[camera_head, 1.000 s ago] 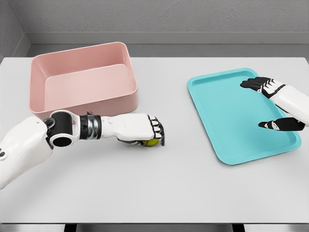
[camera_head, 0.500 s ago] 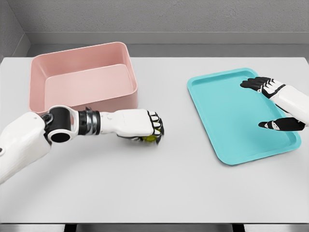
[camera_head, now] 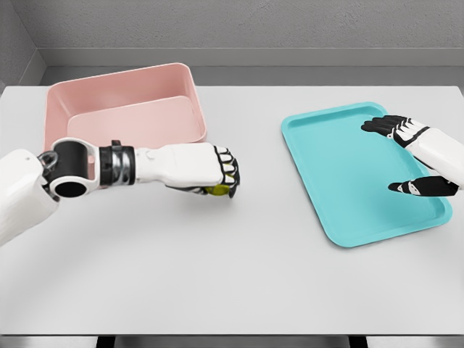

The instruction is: Put the tennis from the blue tray into the pink basket with both arms

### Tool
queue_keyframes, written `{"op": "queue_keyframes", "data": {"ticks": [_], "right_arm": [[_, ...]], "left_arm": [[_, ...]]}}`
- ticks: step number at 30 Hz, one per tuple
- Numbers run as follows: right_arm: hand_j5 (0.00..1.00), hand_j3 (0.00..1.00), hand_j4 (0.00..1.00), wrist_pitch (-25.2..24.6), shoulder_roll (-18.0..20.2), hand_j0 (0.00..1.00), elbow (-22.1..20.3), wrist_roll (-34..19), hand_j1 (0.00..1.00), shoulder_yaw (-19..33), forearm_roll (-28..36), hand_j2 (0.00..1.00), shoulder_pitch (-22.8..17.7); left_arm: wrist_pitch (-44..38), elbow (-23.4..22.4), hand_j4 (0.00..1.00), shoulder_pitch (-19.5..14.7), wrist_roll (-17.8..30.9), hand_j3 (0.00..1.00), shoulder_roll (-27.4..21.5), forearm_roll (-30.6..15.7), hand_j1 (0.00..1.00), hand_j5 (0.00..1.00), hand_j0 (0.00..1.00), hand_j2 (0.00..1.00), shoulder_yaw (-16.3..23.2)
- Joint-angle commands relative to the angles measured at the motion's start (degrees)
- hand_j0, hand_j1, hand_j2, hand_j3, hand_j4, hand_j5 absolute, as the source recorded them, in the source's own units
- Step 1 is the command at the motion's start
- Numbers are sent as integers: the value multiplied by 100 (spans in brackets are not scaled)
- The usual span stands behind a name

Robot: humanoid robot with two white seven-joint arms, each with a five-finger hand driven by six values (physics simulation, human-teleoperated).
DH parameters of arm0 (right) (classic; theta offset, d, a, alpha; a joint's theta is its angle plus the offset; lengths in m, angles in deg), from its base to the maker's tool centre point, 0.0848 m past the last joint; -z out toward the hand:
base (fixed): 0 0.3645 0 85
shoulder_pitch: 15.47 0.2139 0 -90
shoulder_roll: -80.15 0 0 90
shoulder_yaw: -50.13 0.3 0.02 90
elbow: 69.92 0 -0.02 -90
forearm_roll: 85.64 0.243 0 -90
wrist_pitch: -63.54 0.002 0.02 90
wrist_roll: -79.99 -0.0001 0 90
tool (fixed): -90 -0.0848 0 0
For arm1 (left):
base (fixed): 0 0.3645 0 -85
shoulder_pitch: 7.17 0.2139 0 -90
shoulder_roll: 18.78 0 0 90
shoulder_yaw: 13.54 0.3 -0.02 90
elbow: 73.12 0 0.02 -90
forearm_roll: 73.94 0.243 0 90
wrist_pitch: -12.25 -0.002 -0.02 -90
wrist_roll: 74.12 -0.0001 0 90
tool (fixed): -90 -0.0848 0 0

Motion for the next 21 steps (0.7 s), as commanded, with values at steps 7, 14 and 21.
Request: {"op": "queue_keyframes", "data": {"ticks": [7,14,21], "right_arm": [[100,100,100,-17,4,100,0,3,100,1,44,100,0],[100,100,100,-17,4,100,0,3,100,1,44,100,0],[100,100,100,-17,4,100,0,3,100,1,44,100,0]], "left_arm": [[-8,17,53,-185,-5,53,-190,-171,53,53,53,53,-25],[-8,-45,53,-352,-5,53,-304,-276,53,53,53,53,-112],[-8,-168,53,-510,-5,53,-304,-276,53,53,53,53,-192]]}}
